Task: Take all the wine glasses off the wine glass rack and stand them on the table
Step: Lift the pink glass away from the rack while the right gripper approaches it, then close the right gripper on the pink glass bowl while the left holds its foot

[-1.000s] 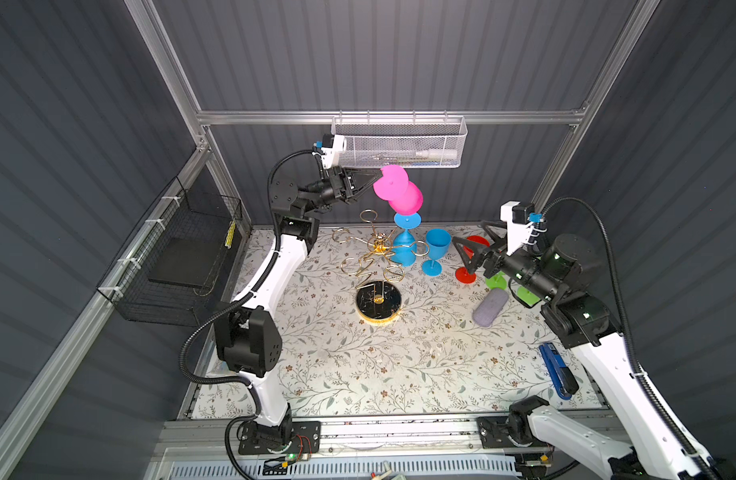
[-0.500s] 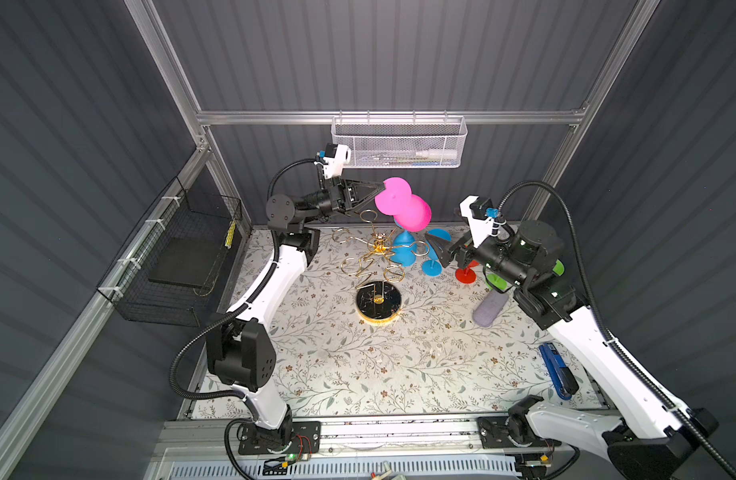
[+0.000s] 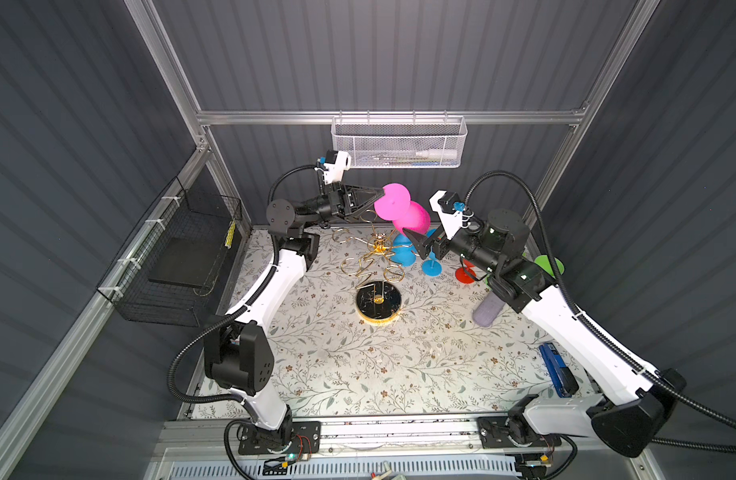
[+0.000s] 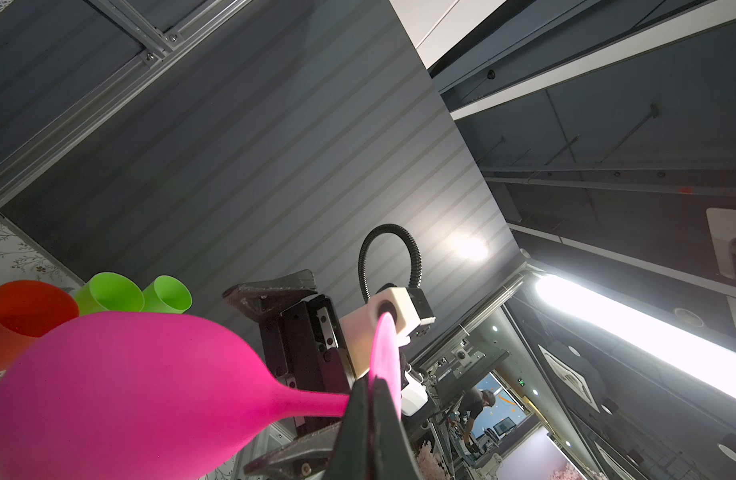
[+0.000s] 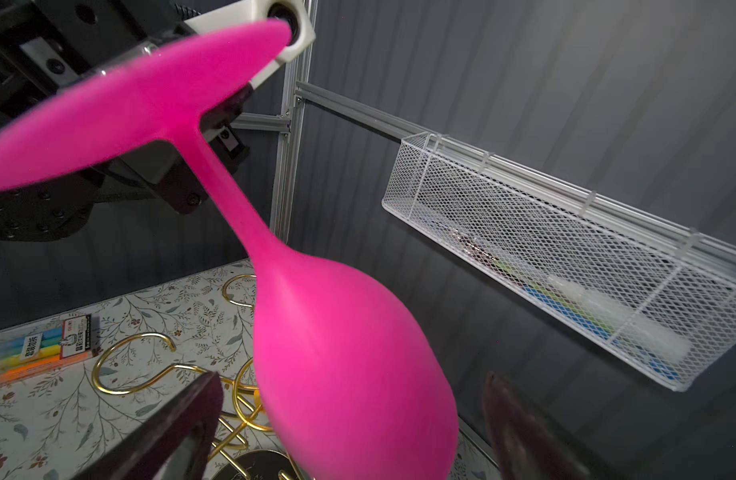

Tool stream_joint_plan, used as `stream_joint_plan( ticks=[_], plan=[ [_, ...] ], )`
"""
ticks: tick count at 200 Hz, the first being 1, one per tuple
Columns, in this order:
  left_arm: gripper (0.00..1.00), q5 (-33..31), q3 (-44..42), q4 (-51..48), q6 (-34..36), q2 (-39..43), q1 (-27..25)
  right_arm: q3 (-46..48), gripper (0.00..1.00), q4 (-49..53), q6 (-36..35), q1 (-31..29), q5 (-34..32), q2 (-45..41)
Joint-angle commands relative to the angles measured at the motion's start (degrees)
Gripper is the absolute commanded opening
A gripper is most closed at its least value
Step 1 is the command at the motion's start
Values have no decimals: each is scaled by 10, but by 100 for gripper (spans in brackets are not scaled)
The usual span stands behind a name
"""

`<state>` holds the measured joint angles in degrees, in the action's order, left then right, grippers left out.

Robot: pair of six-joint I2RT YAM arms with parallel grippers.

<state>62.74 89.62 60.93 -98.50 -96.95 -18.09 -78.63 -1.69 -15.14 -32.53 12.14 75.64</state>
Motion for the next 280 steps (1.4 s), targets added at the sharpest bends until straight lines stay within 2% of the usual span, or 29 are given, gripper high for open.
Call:
stream_joint_plan(
  ticks=[1,88,102,129,153,181,186,208,217,235,257,280],
  plan=[
    [0,7,-2,36,-14,25,-5,-23,99,-27,-11,-5,-13,15],
    [0,5,-1,76,-50,23,-5,-36,98,-30,-12,-19,-3,50],
    [0,3,-1,82,-57,22,-5,-39,94,-28,-15,-22,-8,52],
    [0,1,-2,92,-64,22,-5,-40,77,-18,-22,-29,-18,53],
    [0,0,-4,95,-66,21,-5,-32,71,-18,-25,-33,-28,45],
    [0,1,-4,97,-67,19,-5,-23,70,-11,-21,-38,-39,35],
    [7,3,-3,96,-66,19,-5,-22,69,-9,-19,-38,-42,31],
    [48,5,3,92,-50,18,-5,-15,68,4,0,-41,-43,10],
    [56,6,5,82,-33,21,-5,-11,67,12,13,-41,-42,0],
    [64,7,8,49,14,27,-5,-2,67,35,41,-40,-41,-24],
    [66,4,3,-25,102,38,-4,11,65,80,85,-41,-45,-59],
    [68,-20,-13,-156,278,66,-5,21,64,149,136,-40,-52,-96]
  ],
)
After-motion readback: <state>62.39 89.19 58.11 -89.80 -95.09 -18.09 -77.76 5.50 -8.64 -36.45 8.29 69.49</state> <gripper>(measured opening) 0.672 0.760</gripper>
